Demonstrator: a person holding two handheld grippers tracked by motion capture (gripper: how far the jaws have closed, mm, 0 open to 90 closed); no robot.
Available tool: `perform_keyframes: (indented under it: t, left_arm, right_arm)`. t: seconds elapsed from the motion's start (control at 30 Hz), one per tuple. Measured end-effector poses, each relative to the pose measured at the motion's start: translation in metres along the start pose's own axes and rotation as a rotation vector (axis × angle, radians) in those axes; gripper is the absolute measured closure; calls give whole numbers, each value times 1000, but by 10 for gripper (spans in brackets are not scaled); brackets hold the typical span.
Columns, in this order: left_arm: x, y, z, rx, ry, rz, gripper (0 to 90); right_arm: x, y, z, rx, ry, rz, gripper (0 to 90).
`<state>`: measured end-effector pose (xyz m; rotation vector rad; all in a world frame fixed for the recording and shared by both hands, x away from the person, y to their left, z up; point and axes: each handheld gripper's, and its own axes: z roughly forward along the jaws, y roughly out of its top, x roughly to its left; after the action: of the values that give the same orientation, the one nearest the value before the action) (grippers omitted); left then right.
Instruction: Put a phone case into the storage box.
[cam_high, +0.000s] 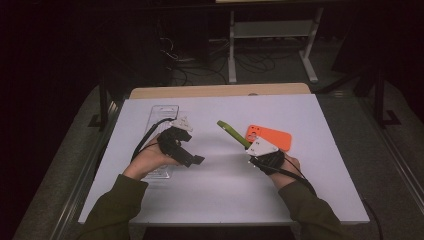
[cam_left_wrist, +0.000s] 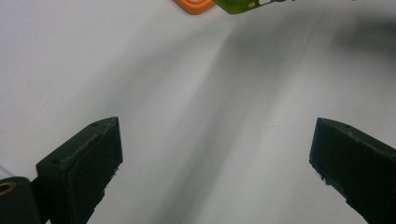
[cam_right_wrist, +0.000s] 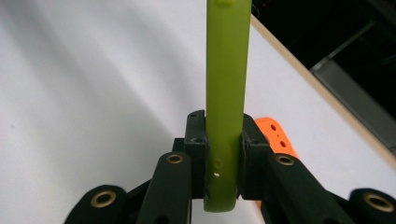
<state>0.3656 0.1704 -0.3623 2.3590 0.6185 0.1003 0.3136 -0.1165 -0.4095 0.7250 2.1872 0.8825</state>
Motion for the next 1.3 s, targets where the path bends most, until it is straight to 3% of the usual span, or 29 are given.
perform_keyframes:
  t: [0.07, 0.2, 0.23, 0.27, 0.37, 0.5, 0.53, 0.63, 0.7, 0.73, 0.87, 0.97, 1.0, 1.03, 1.1, 1.3]
  left_arm:
    - [-1, 0, 1, -22, 1, -10, 18]
    - [2, 0, -1, -19, 12, -4, 18]
    - [1, 0, 0, -38, 15, -25, 17]
    - [2, 0, -1, -24, 16, -9, 16]
    - [1, 1, -1, -46, 15, -32, 8]
    - [2, 1, 0, -65, 19, -33, 0]
    - [4, 1, -2, -47, 25, -15, 0]
    - [4, 1, -1, -81, 32, -28, 0]
    - [4, 0, -2, -94, 26, -46, 0]
    - [4, 0, -1, -102, 24, -54, 0]
    - [4, 0, 0, -144, 29, -85, 0]
    - [4, 1, 2, -171, 32, -82, 0]
    - [3, 1, 3, -182, 23, -102, 0]
    - [3, 2, 4, -188, 23, -87, 0]
    - [1, 3, 6, -214, 23, -105, 0]
    - [-1, 10, 9, -284, 27, -104, 0]
  right_arm:
    - [-3, 0, -1, -2, 19, 44, 763]
    - [-8, 1, -1, -4, 58, 123, 763]
    - [-9, 1, -2, -6, 63, 142, 763]
    - [-11, 1, -2, -3, 75, 171, 763]
    - [-16, 0, -2, -7, 90, 200, 763]
    - [-20, 0, -4, 0, 100, 249, 762]
    - [-20, 1, -4, 7, 93, 247, 763]
    - [-24, 1, -6, 8, 105, 321, 762]
    - [-26, 0, -6, 13, 115, 341, 762]
    - [-27, -1, -6, -1, 137, 391, 762]
    - [-31, -4, -7, -12, 156, 417, 763]
    - [-35, -5, -9, -26, 151, 406, 762]
    - [-35, -4, -9, -30, 154, 404, 762]
    - [-35, -4, -10, -34, 158, 406, 762]
    - [-35, -4, -10, -38, 164, 398, 762]
    - [-32, -2, -12, -42, 177, 408, 762]
